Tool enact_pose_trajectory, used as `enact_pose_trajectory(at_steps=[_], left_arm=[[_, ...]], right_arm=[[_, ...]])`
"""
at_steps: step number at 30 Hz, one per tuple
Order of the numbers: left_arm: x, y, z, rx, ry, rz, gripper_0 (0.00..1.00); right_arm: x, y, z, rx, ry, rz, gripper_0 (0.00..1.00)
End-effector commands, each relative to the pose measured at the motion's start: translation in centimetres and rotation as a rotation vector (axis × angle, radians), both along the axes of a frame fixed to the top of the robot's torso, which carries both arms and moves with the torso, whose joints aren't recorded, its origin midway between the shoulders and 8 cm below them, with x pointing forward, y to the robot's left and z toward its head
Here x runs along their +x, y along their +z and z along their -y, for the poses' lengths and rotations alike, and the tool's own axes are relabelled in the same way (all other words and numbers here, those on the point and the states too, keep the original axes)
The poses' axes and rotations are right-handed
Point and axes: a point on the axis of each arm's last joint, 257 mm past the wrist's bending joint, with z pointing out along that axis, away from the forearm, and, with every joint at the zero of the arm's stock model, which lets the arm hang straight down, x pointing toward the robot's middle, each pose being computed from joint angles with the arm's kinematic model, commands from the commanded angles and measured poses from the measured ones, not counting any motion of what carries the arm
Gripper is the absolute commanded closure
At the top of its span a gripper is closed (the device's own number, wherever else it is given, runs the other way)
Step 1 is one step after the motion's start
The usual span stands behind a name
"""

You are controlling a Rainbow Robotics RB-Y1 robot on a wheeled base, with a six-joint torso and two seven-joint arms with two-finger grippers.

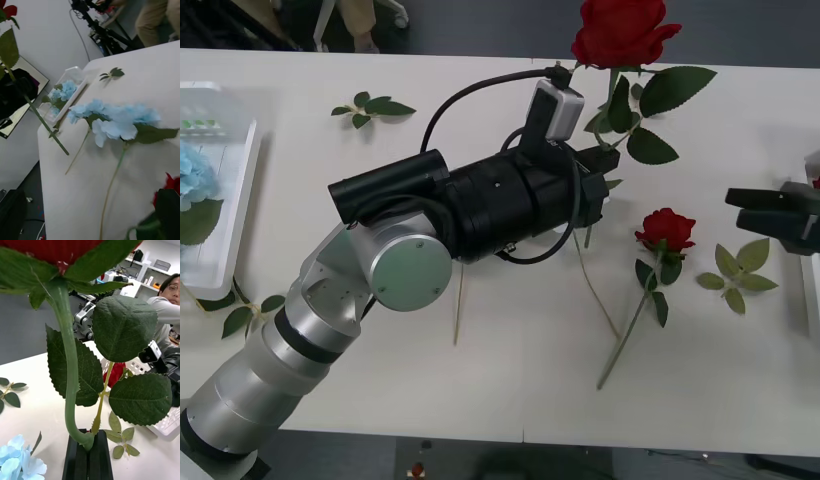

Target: Put the red flowers into the right box and the blue flowers into the left box

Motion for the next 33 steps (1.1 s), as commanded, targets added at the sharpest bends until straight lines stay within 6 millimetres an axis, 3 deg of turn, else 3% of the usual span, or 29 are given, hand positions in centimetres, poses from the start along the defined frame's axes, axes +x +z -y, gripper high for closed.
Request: enact_pose_trajectory(at_steps=[1, 8, 14, 25, 33], left_arm=[[-0.1, 2.5, 0.1, 0.002, -0.008, 0.081, 1.0], [-0.1, 2.5, 0.1, 0.002, -0.008, 0.081, 1.0], [-0.1, 2.5, 0.1, 0.002, -0.008, 0.081, 1.0], [-0.1, 2.5, 0.1, 0.002, -0.008, 0.081, 1.0], [-0.1, 2.5, 0.1, 0.002, -0.008, 0.081, 1.0]], right_arm=[[0.3, 2.7, -4.8, 0.01, 0.086, 0.102, 0.0], [-0.2, 3.3, -11.4, 0.003, 0.201, 0.163, 0.0], [-0.6, 3.3, -15.4, 0.001, 0.282, 0.163, 0.0], [-1.4, 1.2, -19.6, 0.008, 0.333, 0.133, 0.0], [-1.1, -0.3, -21.4, -0.01, 0.324, 0.105, 0.0]])
